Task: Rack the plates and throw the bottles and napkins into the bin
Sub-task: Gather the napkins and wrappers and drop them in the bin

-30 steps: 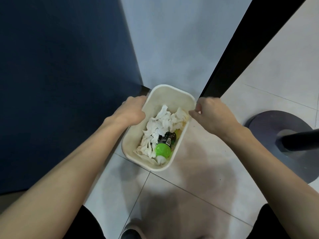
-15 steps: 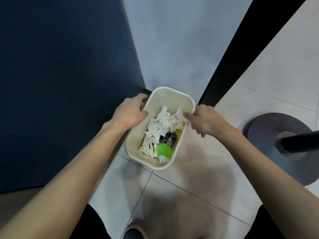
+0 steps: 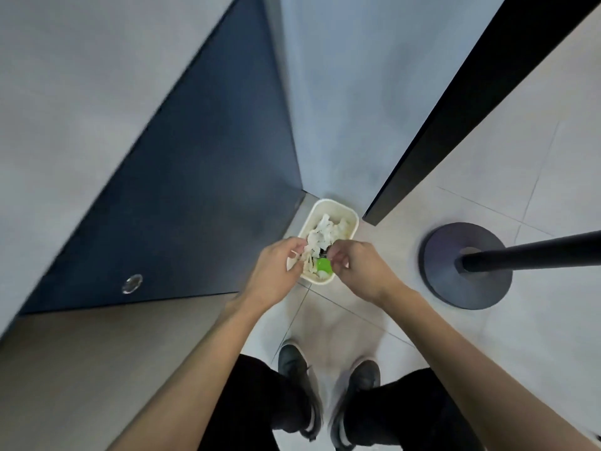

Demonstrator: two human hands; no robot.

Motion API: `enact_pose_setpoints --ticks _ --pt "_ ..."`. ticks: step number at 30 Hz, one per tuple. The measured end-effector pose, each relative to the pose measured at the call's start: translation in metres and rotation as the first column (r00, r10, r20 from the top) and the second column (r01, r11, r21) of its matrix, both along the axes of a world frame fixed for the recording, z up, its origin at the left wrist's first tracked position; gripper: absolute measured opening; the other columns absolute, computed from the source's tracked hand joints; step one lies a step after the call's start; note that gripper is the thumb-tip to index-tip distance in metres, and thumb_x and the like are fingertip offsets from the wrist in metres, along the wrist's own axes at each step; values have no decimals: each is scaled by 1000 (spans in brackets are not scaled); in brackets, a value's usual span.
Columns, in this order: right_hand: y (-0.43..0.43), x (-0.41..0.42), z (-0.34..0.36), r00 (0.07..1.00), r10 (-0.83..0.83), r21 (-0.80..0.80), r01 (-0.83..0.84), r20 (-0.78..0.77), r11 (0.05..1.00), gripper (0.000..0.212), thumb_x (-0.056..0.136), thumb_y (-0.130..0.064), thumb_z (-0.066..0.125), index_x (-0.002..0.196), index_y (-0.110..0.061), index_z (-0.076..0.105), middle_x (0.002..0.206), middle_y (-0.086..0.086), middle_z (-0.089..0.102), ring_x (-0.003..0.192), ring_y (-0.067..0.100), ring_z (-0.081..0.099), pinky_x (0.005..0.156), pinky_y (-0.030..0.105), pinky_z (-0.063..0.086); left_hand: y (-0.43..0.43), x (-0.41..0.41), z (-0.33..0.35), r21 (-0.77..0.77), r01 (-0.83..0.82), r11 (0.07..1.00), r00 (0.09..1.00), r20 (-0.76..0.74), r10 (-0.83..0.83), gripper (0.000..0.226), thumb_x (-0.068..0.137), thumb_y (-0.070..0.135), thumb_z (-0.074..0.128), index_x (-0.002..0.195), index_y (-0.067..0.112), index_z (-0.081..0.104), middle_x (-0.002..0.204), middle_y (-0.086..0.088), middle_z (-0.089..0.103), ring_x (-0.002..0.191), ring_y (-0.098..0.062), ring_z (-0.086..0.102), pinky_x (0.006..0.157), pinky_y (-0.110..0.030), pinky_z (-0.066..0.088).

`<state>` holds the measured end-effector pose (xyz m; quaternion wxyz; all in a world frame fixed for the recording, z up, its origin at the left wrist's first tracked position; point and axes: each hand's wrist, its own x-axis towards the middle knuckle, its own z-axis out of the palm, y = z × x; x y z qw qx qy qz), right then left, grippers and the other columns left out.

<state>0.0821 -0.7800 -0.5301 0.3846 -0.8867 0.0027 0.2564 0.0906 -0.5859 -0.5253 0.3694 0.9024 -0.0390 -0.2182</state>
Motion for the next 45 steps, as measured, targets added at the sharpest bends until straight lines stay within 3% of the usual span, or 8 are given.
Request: enact_pose_setpoints --ticks 5,11,16,19,28,33,40,45 --pt "6 -40 120 998 56 8 -56 15 998 17 85 -7 56 86 -22 64 87 1 66 78 16 58 73 28 45 9 -42 113 -20 -86 996 996 -36 85 32 92 7 59 119 23 66 100 12 68 89 1 62 76 -6 42" --pt "13 -64 234 993 100 -6 -100 69 995 16 89 -11 57 98 -16 69 95 0 67 82 14 59 74 18 40 8 -83 226 -63 -143 988 989 -57 139 28 94 13 58 113 32 66 94 16 69 88 5 62 73 -15 49" --pt "25 -66 303 978 113 24 -119 172 993 13 91 -14 57 97 -17 68 91 -6 64 83 12 59 77 25 48 12 -97 296 -127 -199 972 979 16 202 27 94 8 58 111 24 70 92 11 71 87 2 63 79 -19 53" --pt "34 -62 337 954 145 35 -160 262 987 11 91 -13 58 96 -17 68 90 -8 63 82 7 58 74 17 45 19 -99 330 -147 -224 964 968 83 238 25 93 8 59 108 24 70 90 15 71 87 1 65 80 -21 53" --pt "60 -33 394 852 289 37 -338 436 940 13 91 -11 59 99 -16 67 91 -3 64 84 9 59 77 26 50 44 -95 395 -159 -306 939 905 258 338 21 96 18 58 114 25 67 95 17 70 92 3 62 82 -18 49" --pt "92 -2 418 807 352 18 -409 474 912 15 92 -12 55 101 -16 66 91 -4 63 83 7 58 75 23 50 74 -85 412 -181 -401 898 850 293 438 21 95 14 59 109 25 69 91 17 71 86 6 62 72 -11 43" --pt "131 51 422 815 434 -24 -461 384 887 12 93 -11 56 97 -15 67 93 -1 65 86 11 60 79 21 50 129 -46 414 -207 -470 858 801 309 513 19 95 16 59 102 29 72 86 19 71 84 1 65 70 -10 45" --pt "154 94 423 837 443 -67 -446 321 892 12 93 -9 55 94 -13 66 89 -1 66 83 16 62 76 26 51 165 6 410 -77 -482 873 813 333 478 20 93 18 57 104 29 71 83 16 64 72 -6 60 70 -22 48"
